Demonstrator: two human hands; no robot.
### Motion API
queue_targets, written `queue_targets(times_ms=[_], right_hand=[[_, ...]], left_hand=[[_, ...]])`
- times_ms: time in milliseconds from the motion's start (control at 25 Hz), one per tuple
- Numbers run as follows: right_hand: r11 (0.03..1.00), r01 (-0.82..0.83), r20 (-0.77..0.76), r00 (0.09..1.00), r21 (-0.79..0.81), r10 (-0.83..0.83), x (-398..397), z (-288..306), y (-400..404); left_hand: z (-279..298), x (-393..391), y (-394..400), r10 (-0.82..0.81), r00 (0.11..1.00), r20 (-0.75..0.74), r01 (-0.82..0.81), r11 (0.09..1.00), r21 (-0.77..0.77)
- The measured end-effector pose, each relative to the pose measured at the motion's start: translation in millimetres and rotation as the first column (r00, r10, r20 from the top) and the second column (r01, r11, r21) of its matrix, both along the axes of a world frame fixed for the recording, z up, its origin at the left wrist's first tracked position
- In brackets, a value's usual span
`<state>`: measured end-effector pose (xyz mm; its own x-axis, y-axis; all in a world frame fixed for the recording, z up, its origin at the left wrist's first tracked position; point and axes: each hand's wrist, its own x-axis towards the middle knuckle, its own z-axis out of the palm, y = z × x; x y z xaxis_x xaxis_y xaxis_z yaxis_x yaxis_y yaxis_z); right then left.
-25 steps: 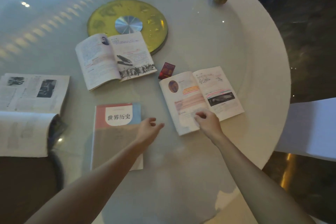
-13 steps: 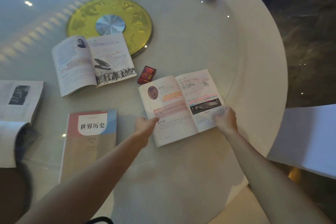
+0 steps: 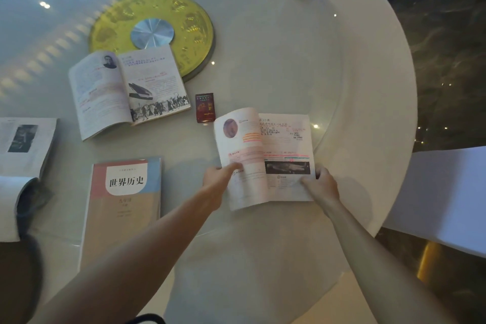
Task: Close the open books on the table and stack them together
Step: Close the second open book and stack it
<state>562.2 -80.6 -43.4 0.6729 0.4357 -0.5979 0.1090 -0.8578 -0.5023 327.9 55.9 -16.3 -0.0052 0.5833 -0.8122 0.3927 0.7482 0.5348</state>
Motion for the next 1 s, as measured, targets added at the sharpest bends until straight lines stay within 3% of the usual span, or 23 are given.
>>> queue_targets(times_ms=[240, 440, 560, 680, 760, 880, 1000], right_hand=[[0.961, 0.138, -0.239, 0.968, 0.239, -0.079, -11, 4, -19], [0.93, 0.253, -0.405, 0.905, 0.265, -0.131, -33, 13, -28], [0.926, 0.291, -0.465, 0.872, 0.239, -0.154, -45, 7, -33], [0.927, 0.307, -0.509, 0.845, 0.214, -0.162, -55, 4, -39], [0.931, 0.278, -0.476, 0.868, 0.237, -0.138, -61, 1, -41], [0.92, 0.291, -0.472, 0.87, 0.261, -0.141, -70, 3, -41], [0.923, 0.269, -0.491, 0.865, 0.274, -0.106, -78, 15, -41]], left_hand=[[13, 12, -15, -0.109, 0.955, 0.277, 0.069, 0.986, 0.151], [26, 29, -33, -0.439, 0.808, 0.393, 0.387, 0.898, 0.208], [19, 21, -41, -0.512, 0.801, 0.31, 0.456, 0.857, 0.238], [5, 3, -41, -0.425, 0.905, 0.025, 0.403, 0.874, 0.272], [-2, -10, -38, -0.411, 0.904, -0.117, 0.427, 0.871, 0.243], [-6, -22, -35, -0.366, 0.929, -0.056, 0.37, 0.917, 0.149], [-4, -37, -27, -0.337, 0.941, 0.034, 0.329, 0.933, 0.147]])
